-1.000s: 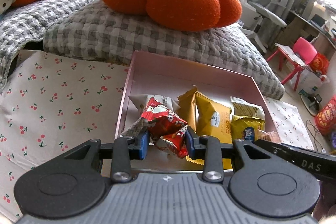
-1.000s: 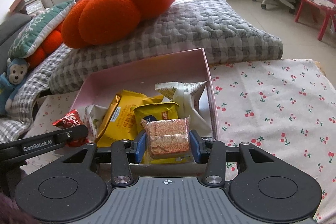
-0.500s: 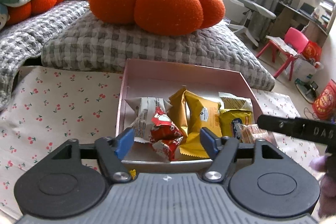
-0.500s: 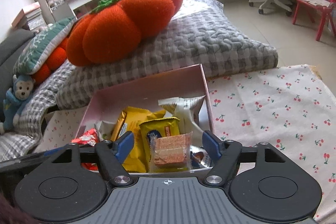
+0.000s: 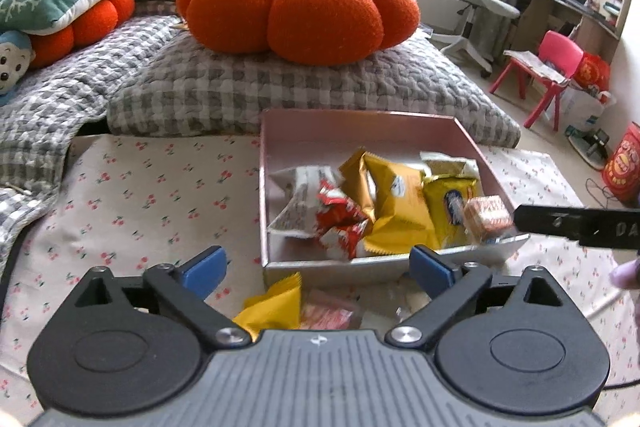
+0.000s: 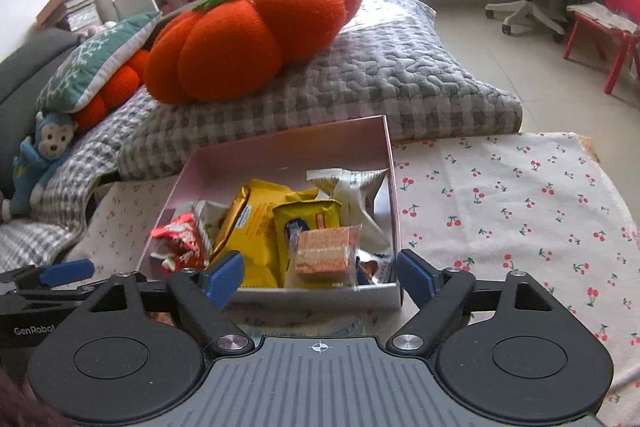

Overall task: Organize snacks
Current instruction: 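Move both open tools back toward the remaining snacks on the sheet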

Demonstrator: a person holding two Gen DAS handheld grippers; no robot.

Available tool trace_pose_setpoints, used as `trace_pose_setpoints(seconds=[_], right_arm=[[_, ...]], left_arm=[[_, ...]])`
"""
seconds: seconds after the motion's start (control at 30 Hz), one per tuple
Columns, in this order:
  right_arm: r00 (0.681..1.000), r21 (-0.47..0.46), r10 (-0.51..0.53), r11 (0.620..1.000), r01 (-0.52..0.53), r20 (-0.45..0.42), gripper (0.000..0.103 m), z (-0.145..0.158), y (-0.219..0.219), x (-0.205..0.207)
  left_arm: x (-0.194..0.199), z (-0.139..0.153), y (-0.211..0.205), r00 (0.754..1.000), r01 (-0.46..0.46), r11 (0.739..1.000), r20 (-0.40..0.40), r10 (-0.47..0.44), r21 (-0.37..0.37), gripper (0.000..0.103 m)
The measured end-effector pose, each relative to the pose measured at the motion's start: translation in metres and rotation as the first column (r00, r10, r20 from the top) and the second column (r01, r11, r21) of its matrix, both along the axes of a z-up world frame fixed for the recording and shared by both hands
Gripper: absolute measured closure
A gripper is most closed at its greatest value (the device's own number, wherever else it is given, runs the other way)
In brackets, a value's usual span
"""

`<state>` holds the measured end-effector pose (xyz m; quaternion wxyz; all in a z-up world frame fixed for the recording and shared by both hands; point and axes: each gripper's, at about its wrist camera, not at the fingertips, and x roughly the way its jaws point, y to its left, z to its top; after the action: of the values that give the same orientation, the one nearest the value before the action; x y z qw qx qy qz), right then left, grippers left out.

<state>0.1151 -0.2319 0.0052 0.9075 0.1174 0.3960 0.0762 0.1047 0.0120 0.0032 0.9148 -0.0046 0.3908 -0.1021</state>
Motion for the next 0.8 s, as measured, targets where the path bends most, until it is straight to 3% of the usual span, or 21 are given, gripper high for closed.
trace_pose_setpoints(seconds=[0.53,0.8], right_arm=[[0.999,-0.071,0.05,0.996,-0.049,0.009,0.012,0.008,-0.009,-0.037],[0.992,-0.13,0.125,0.984,-0.122,0.016,0.011,0.006,-0.003,-0.06]], left_arm=[[-0.045,-0.009,0.038,0.999,0.043,0.994,0.012,-0.044,0.1,0.002],[-0.058,-0.012,0.05,0.999,0.04,0.996,0.01,-0.041,0.082,0.001]])
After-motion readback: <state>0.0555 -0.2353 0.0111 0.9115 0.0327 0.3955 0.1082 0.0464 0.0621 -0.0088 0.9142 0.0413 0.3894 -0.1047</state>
